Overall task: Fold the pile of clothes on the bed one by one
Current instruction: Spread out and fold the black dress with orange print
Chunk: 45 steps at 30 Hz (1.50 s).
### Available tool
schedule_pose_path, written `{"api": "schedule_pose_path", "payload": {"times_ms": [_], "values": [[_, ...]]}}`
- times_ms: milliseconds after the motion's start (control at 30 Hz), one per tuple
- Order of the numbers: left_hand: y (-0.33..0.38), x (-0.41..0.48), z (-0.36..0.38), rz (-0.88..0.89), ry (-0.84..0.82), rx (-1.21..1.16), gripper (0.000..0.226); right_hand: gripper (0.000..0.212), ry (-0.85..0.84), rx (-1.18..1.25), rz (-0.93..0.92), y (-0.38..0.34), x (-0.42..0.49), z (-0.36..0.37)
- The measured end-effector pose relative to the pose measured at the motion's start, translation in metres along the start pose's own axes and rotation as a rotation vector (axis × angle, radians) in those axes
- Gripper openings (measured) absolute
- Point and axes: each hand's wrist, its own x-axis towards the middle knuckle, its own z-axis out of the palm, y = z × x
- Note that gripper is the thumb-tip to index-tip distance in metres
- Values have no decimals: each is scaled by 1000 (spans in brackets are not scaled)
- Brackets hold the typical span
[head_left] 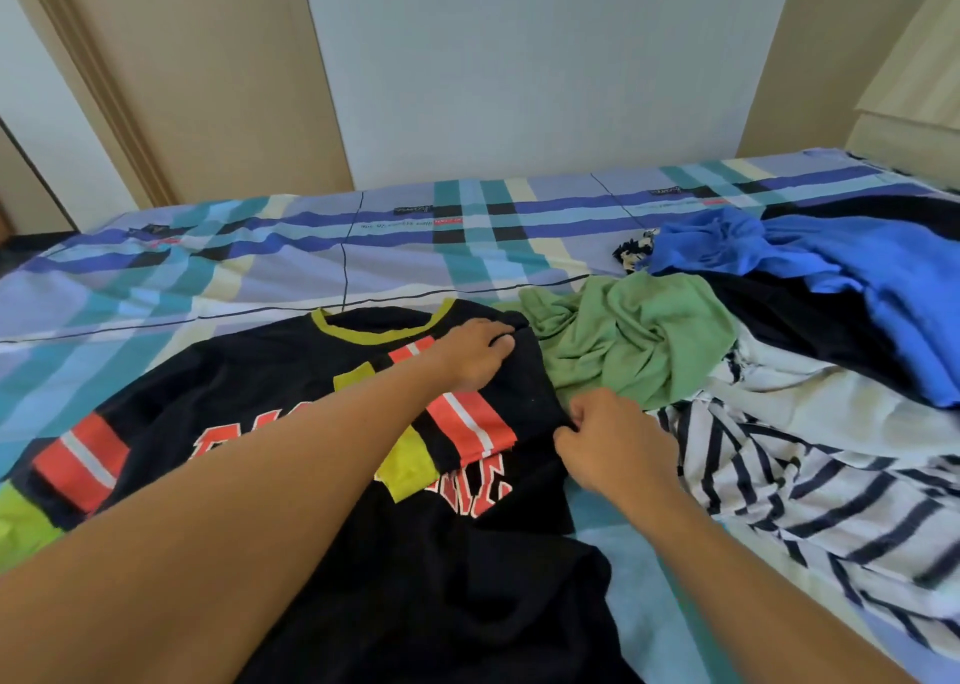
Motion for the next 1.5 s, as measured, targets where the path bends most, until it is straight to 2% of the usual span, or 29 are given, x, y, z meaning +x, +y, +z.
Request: {"api": "schedule_pose_path", "payload": {"times_ms": [67, 133, 200, 300, 367, 433, 600, 733, 800, 867, 967, 1033, 1133, 1200, 1267, 1333, 1400, 1433, 1500], "values": [[-5, 10, 11, -55, -66, 64, 54, 22, -118, -126, -1, 3, 2, -10], [-10, 15, 17, -89, -109, 122, 59, 21, -156, -224, -30, 2, 2, -17], [-12, 19, 20, -107, -101, 154, 60, 28, -35, -272, -136, -5, -1, -16], [-8, 25, 17, -116, 170, 88, 50, 55, 192, -260, -434, -5, 1, 8], [-4, 33, 10, -153, 311, 45, 42, 46, 245, -224, -516, -3, 3, 21], [-3, 42, 2, -223, 283, 59, 41, 31, 245, -174, -518, 0, 5, 25], [-7, 65, -7, -344, 202, -130, 47, 30, 194, -92, -527, 4, 6, 20], [-2, 74, -8, -359, 334, -336, 30, 24, 89, -74, -554, -1, 5, 16], [-3, 81, -5, -415, 402, -461, 31, 18, 30, -59, -533, -2, 7, 12], [-4, 82, 1, -452, 377, -510, 33, 12, 7, -52, -498, -1, 8, 9], [-6, 79, 8, -396, 254, -357, 34, 9, -61, -82, -450, -3, 7, 8], [-4, 75, 4, -324, 251, -229, 34, 11, -111, -125, -434, -5, 5, 6], [0, 53, -7, -160, 461, 17, 31, 13, -81, -165, -440, -10, 5, 1], [-3, 20, -10, 25, 569, 35, 32, 18, 22, -103, -483, -14, 6, 1], [-14, -25, -3, 166, 494, 30, 39, 22, 85, 1, -580, -17, 6, 8], [-29, -75, 10, 191, 221, 195, 56, 42, -28, 21, -625, -17, 3, 21], [-48, -112, 17, 87, -91, 370, 72, 70, -243, -152, -616, -14, -3, 35], [-56, -123, 18, 20, -182, 403, 75, 83, -322, -246, -615, -10, -5, 39], [-71, -139, 9, -63, -213, 405, 77, 99, -388, -313, -612, -8, -7, 41]]}}
